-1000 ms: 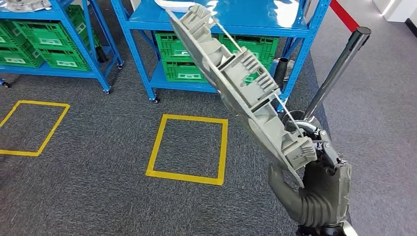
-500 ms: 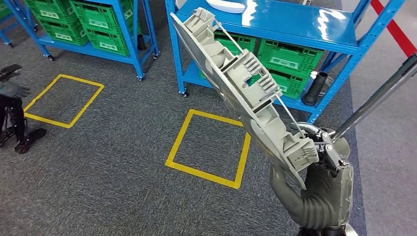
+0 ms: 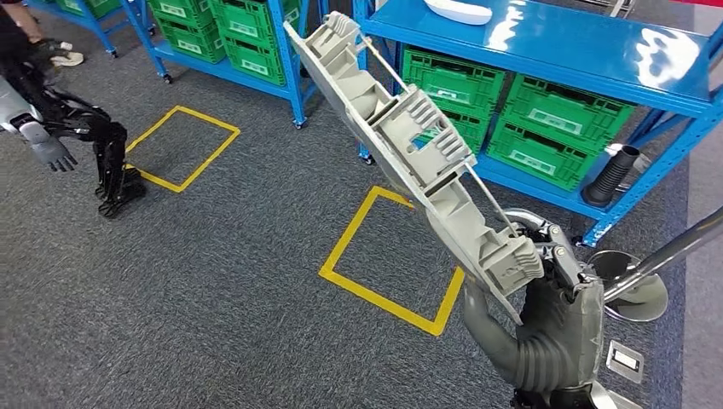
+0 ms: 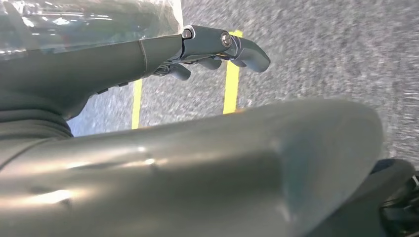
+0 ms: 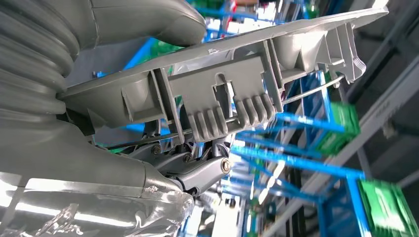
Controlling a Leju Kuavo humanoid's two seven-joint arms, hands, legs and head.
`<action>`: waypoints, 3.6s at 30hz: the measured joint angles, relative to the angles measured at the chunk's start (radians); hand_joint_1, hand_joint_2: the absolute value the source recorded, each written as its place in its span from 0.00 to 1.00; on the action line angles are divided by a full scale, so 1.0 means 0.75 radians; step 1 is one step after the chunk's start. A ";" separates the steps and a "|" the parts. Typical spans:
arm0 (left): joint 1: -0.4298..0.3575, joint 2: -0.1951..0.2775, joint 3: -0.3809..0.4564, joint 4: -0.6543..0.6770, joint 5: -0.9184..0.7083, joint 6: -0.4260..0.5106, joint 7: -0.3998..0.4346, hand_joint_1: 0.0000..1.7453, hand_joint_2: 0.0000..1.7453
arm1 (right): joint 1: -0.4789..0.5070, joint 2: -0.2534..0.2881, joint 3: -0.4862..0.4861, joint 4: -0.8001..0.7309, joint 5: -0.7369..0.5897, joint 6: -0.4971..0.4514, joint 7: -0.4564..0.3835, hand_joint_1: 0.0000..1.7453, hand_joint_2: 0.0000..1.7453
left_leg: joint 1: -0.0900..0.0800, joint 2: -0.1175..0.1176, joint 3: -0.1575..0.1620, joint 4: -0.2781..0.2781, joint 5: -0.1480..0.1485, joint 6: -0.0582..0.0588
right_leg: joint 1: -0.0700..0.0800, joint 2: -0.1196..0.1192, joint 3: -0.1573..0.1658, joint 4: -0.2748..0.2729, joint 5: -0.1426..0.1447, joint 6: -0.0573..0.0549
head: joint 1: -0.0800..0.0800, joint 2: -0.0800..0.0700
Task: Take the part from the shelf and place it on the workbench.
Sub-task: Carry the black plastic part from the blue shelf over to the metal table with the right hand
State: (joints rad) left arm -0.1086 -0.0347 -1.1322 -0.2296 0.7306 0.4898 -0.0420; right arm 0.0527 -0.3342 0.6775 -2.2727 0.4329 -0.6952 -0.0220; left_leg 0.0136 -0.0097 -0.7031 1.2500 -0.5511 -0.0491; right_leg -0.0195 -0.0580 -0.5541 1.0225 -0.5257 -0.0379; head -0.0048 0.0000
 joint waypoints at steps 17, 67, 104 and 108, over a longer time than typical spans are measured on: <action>0.000 -0.006 0.000 0.001 0.000 -0.002 0.011 0.00 1.00 | -0.018 -0.010 0.004 0.007 0.000 0.001 0.025 1.00 1.00 | -0.021 -0.099 0.170 -0.331 0.117 0.079 | 0.003 0.119 -0.085 0.157 -0.020 0.040 | 0.031 0.000; -0.003 0.003 -0.003 0.002 0.016 0.000 0.021 0.00 1.00 | -0.042 -0.036 0.025 0.013 0.010 0.004 0.070 1.00 1.00 | -0.028 0.090 0.133 -0.299 0.122 0.053 | 0.016 -0.090 0.021 -0.002 -0.005 0.037 | -0.001 0.000; -0.004 0.008 -0.003 0.003 0.012 0.004 0.052 0.00 1.00 | -0.061 -0.053 0.036 0.014 0.009 0.009 0.075 1.00 1.00 | -0.023 -0.010 0.131 -0.304 0.130 0.100 | 0.011 0.063 -0.144 0.323 -0.151 0.056 | 0.029 0.000; -0.003 0.009 -0.003 0.002 0.012 0.003 0.056 0.00 1.00 | -0.061 -0.055 0.037 0.017 0.005 0.009 0.080 1.00 1.00 | -0.026 -0.093 0.141 -0.302 0.127 0.098 | 0.011 0.100 -0.144 0.234 -0.023 0.041 | 0.037 0.000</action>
State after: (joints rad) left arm -0.1105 -0.0283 -1.1345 -0.2279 0.7393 0.4924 0.0001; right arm 0.0069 -0.3754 0.7055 -2.2602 0.4370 -0.6883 0.0378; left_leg -0.0057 -0.0792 -0.5974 1.0239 -0.4555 0.0245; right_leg -0.0112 0.0167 -0.6624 1.1980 -0.5431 -0.0070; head 0.0227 0.0000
